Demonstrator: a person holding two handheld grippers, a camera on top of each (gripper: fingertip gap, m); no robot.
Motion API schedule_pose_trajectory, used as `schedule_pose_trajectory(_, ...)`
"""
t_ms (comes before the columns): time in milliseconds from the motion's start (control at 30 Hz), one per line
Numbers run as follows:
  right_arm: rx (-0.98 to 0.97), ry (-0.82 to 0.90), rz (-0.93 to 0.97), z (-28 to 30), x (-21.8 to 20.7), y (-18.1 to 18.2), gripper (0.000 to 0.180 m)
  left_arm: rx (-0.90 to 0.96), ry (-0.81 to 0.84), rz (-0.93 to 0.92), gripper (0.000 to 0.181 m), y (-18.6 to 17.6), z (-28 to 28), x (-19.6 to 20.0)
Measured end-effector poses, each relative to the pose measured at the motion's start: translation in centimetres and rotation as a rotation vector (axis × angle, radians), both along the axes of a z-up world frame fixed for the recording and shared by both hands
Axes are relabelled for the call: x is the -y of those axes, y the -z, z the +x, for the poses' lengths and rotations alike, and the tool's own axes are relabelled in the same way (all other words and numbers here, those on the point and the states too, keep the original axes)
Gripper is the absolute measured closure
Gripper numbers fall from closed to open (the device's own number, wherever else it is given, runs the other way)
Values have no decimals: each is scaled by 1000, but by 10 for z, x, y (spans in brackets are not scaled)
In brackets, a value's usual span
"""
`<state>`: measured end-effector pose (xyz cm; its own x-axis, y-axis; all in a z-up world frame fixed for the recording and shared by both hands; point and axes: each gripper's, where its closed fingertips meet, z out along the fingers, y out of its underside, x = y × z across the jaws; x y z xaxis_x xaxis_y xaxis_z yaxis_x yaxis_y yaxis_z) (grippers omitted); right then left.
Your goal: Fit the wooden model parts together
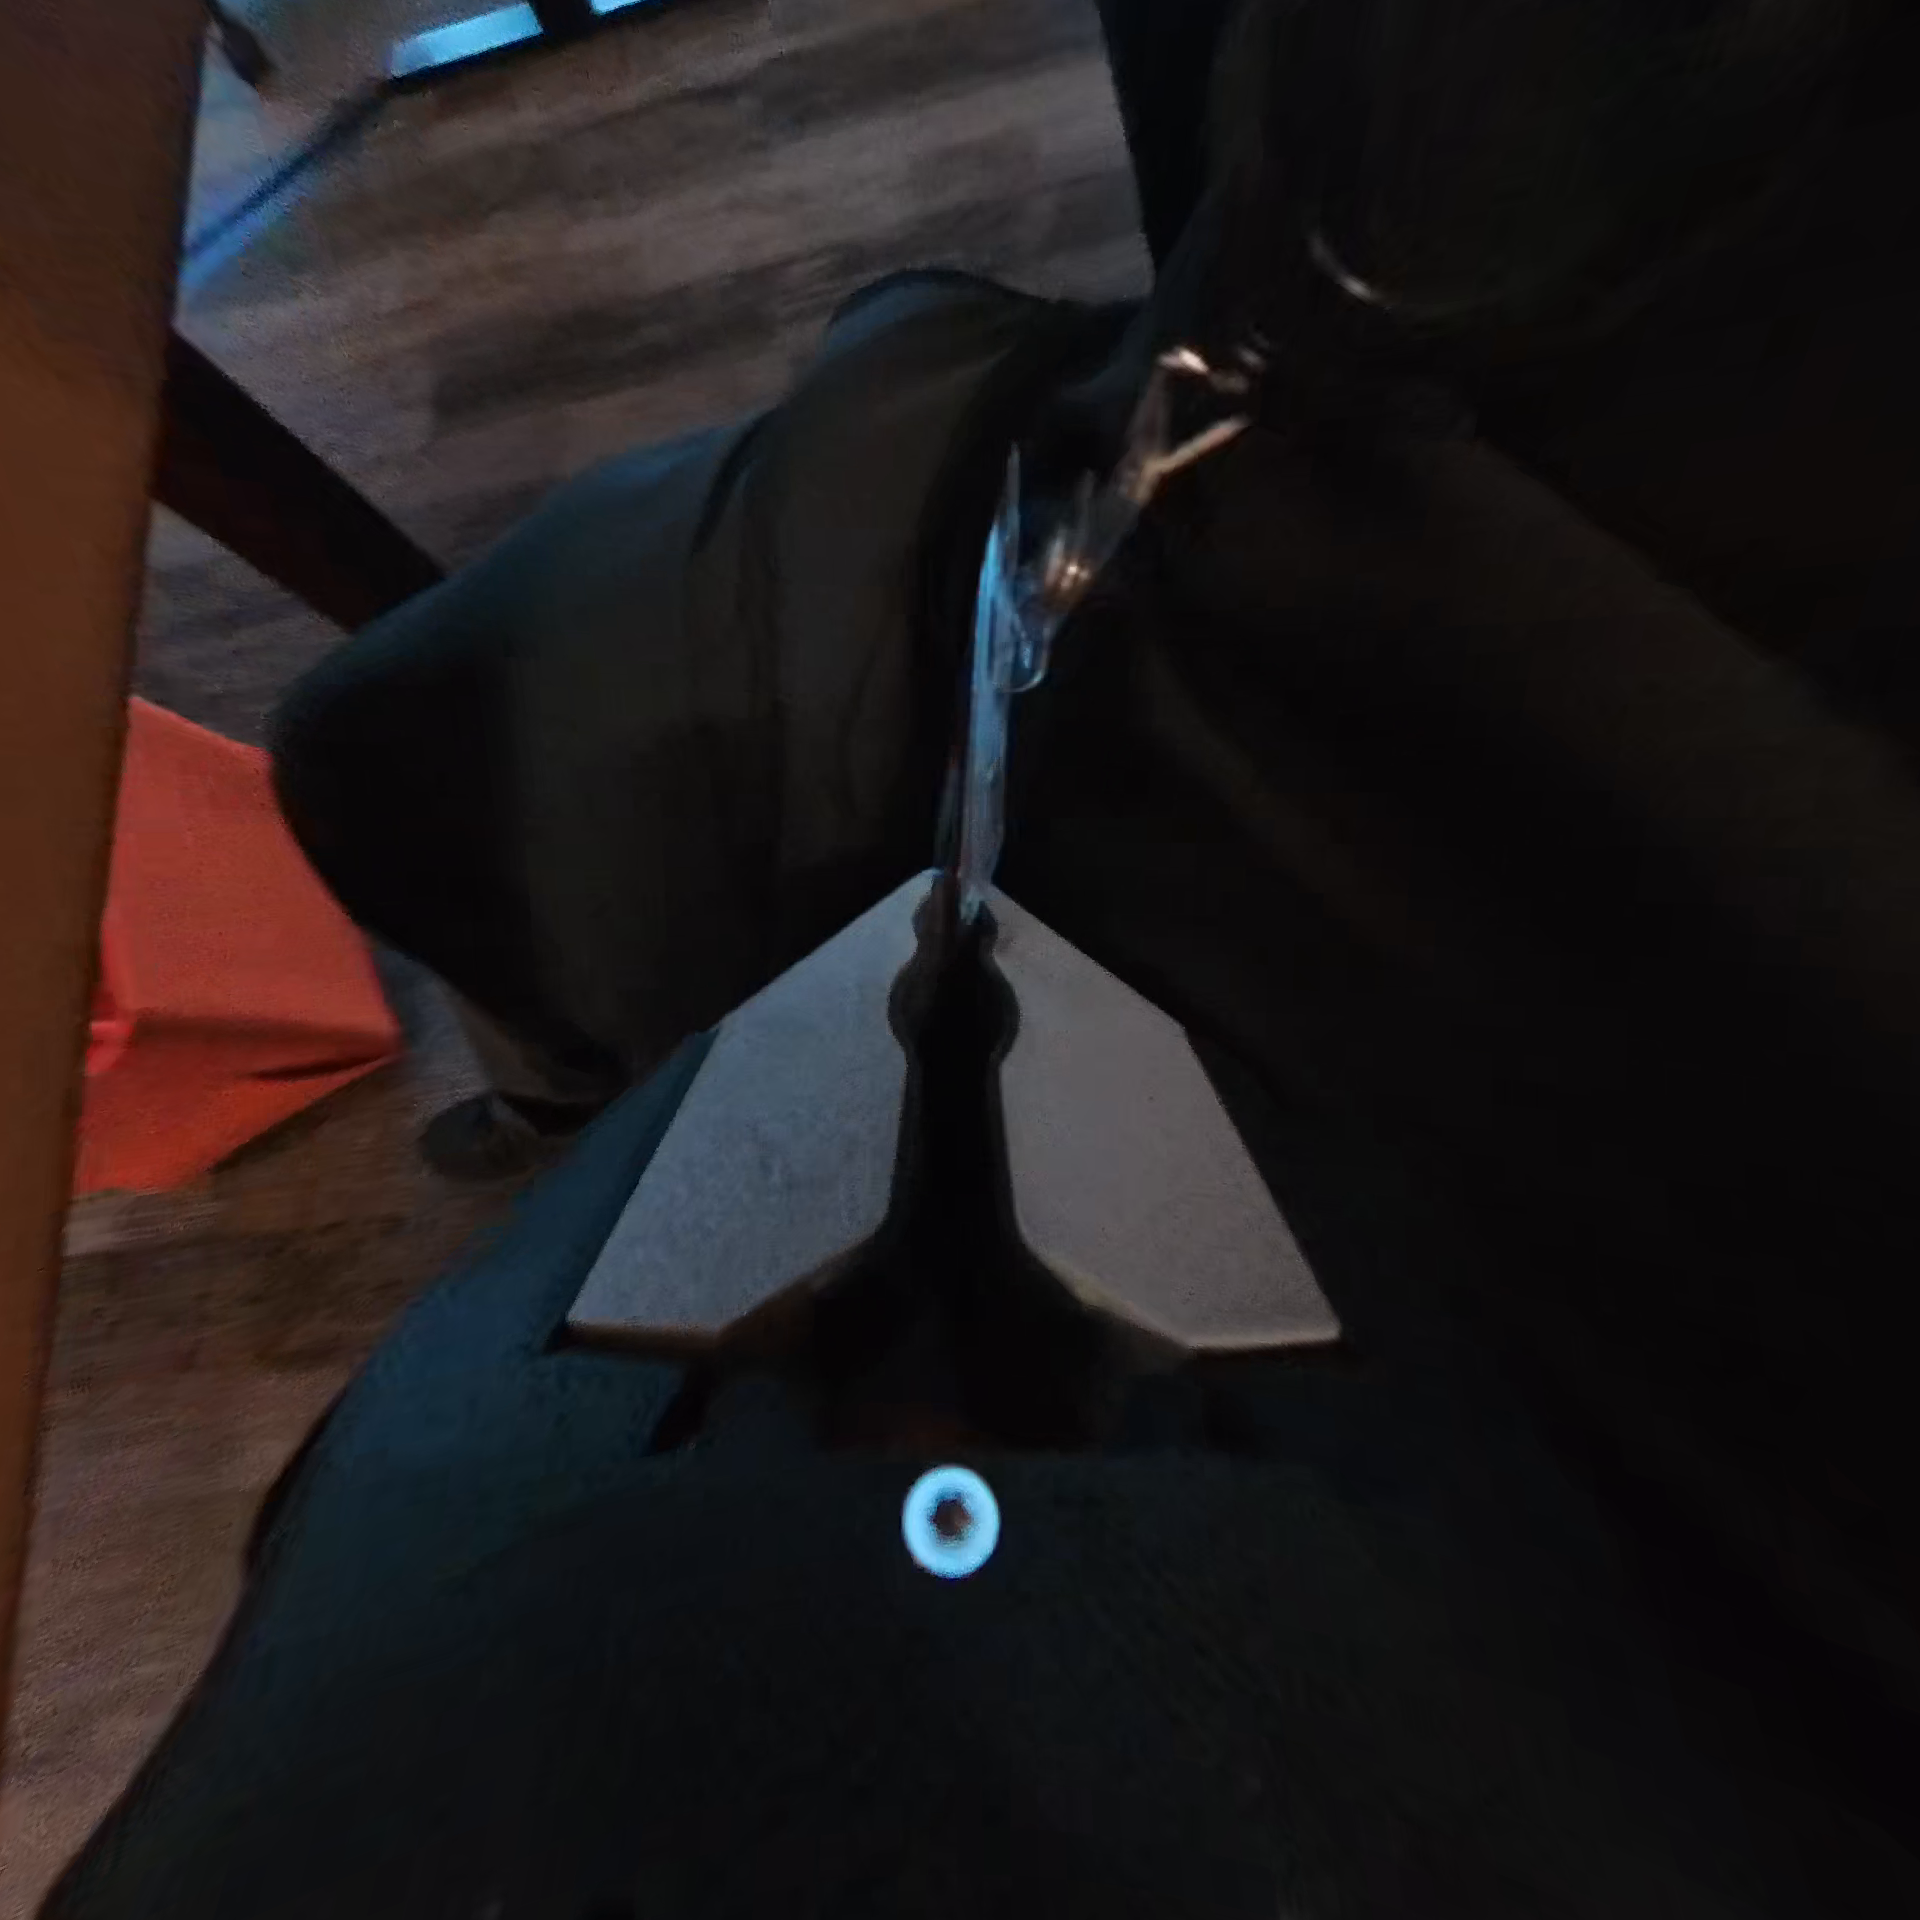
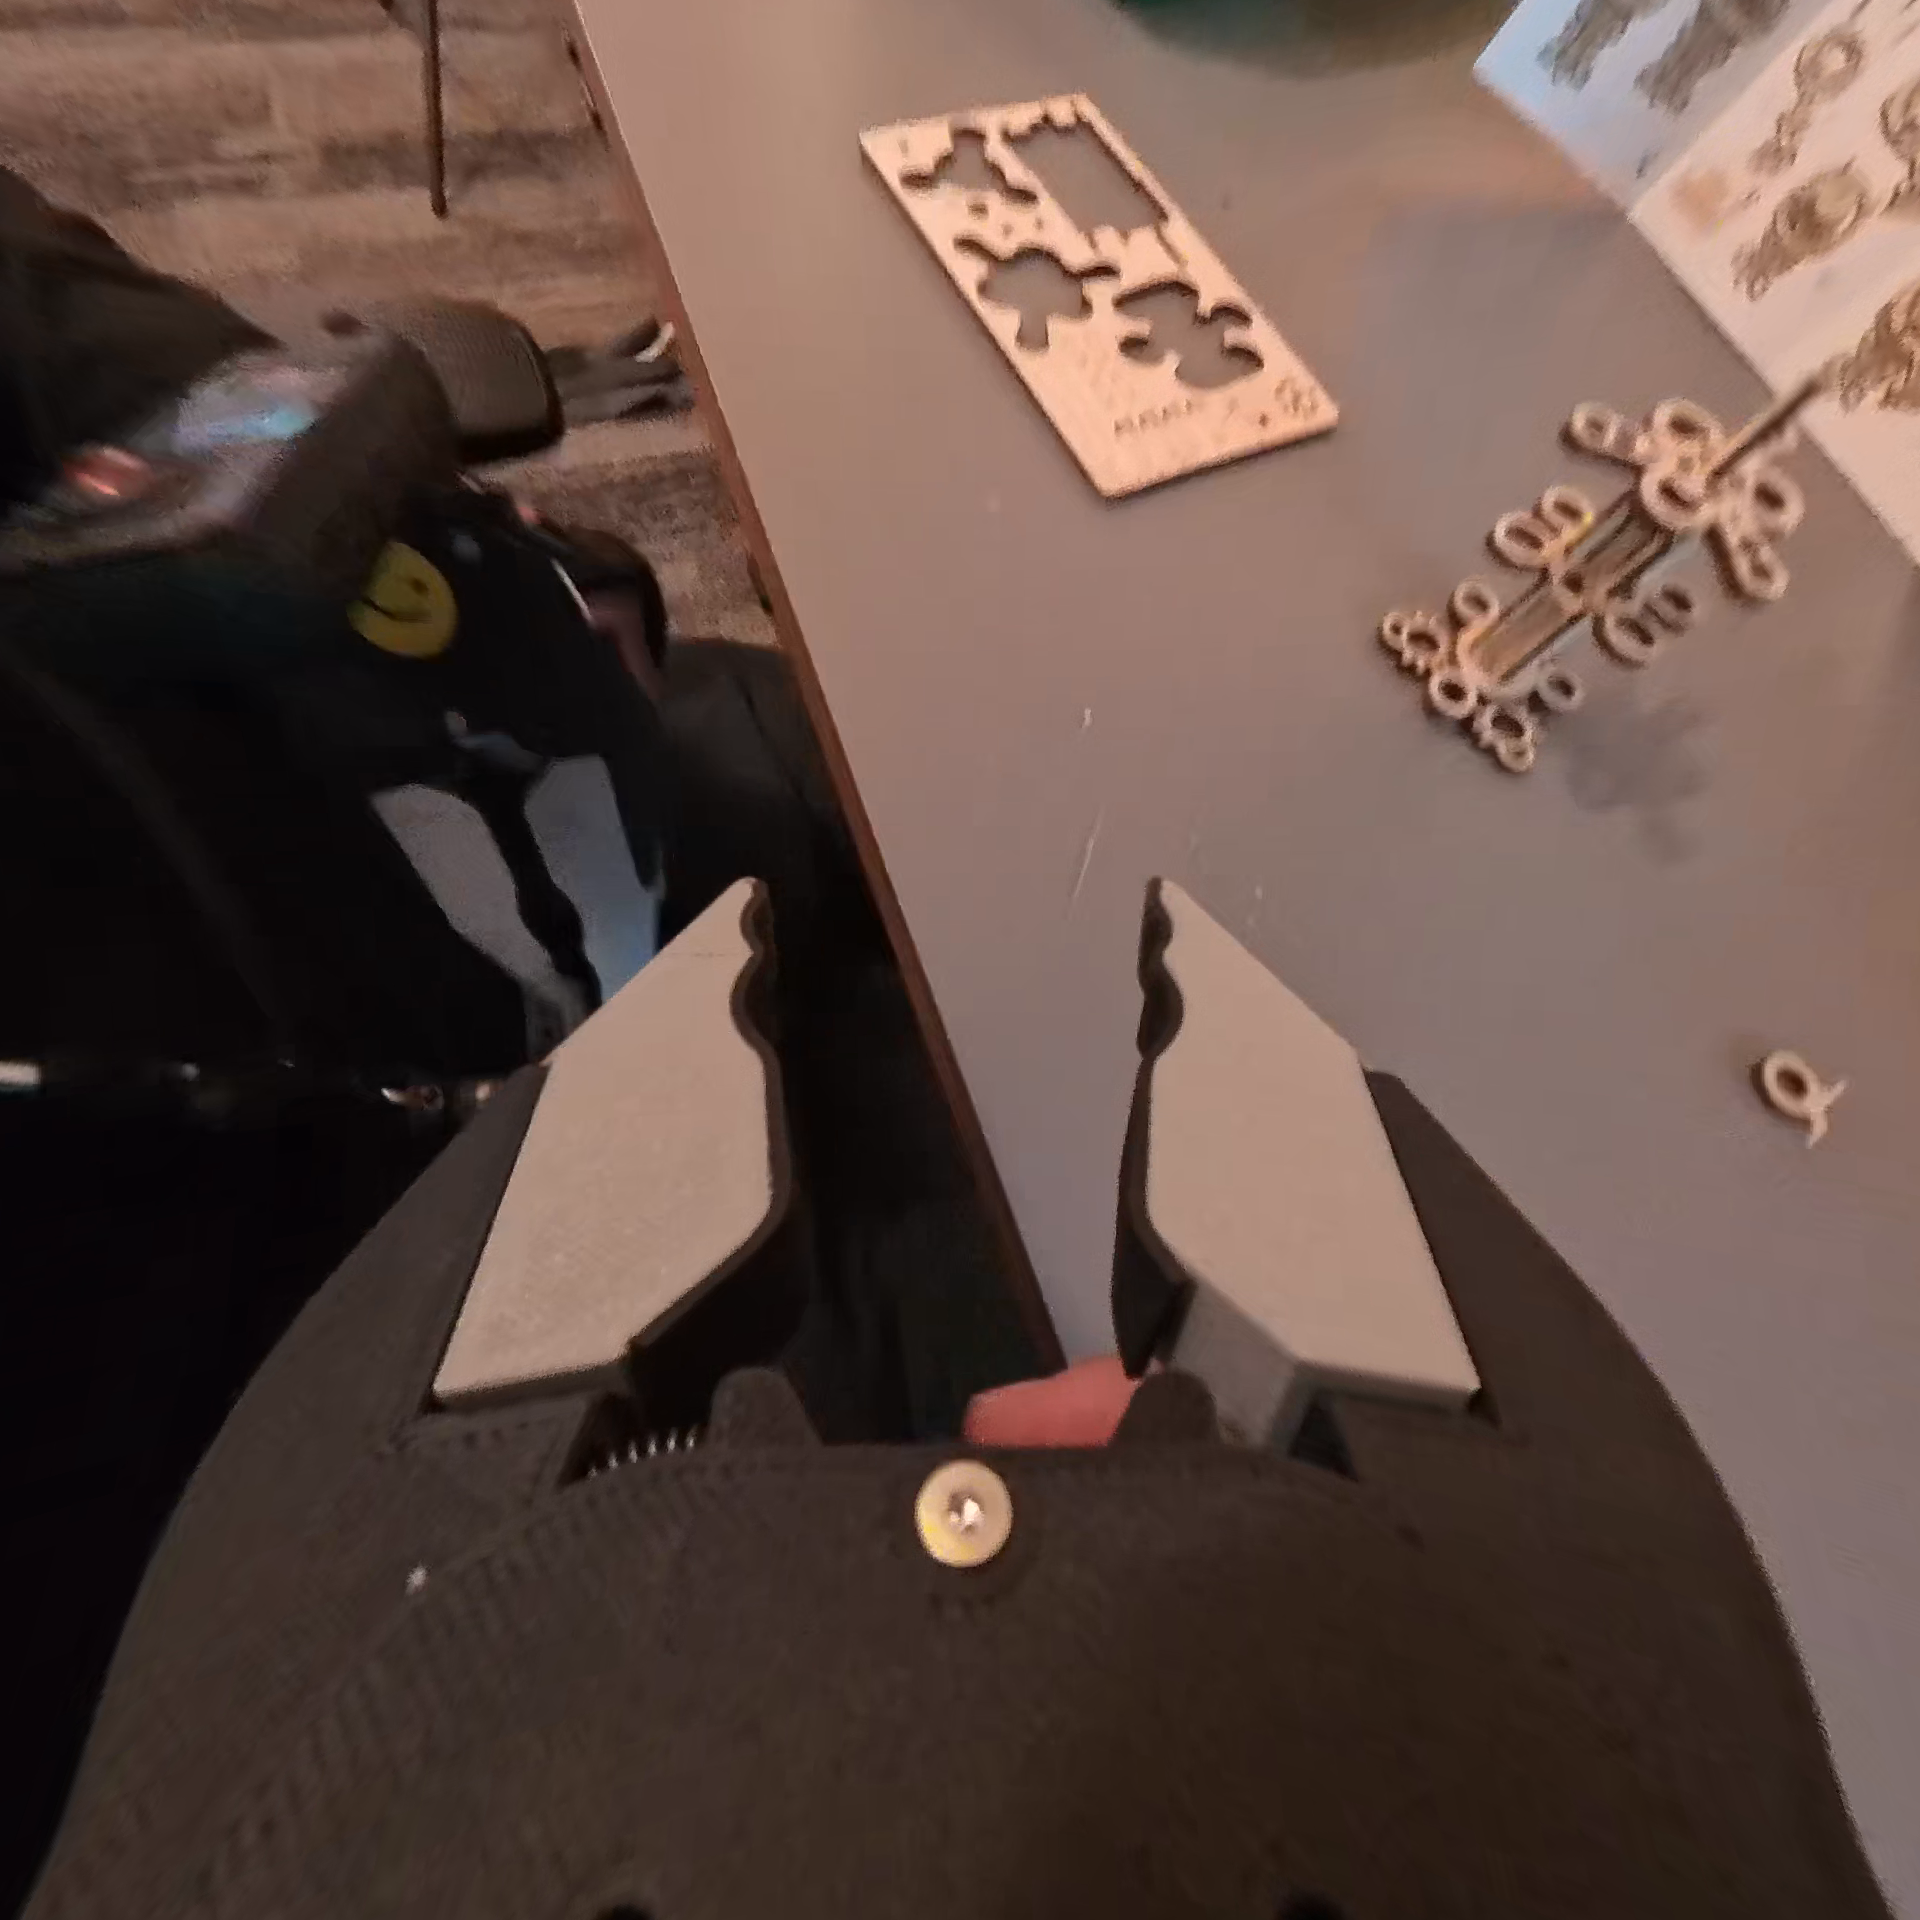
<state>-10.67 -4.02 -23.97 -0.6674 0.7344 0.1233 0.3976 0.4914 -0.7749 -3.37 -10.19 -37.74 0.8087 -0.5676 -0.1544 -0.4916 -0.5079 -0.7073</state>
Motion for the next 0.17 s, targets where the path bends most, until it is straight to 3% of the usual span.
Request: schedule_pose_trajectory(167,74,-38,-26,30,-6,31,125,48,-106,56,181,-26,-2,9)
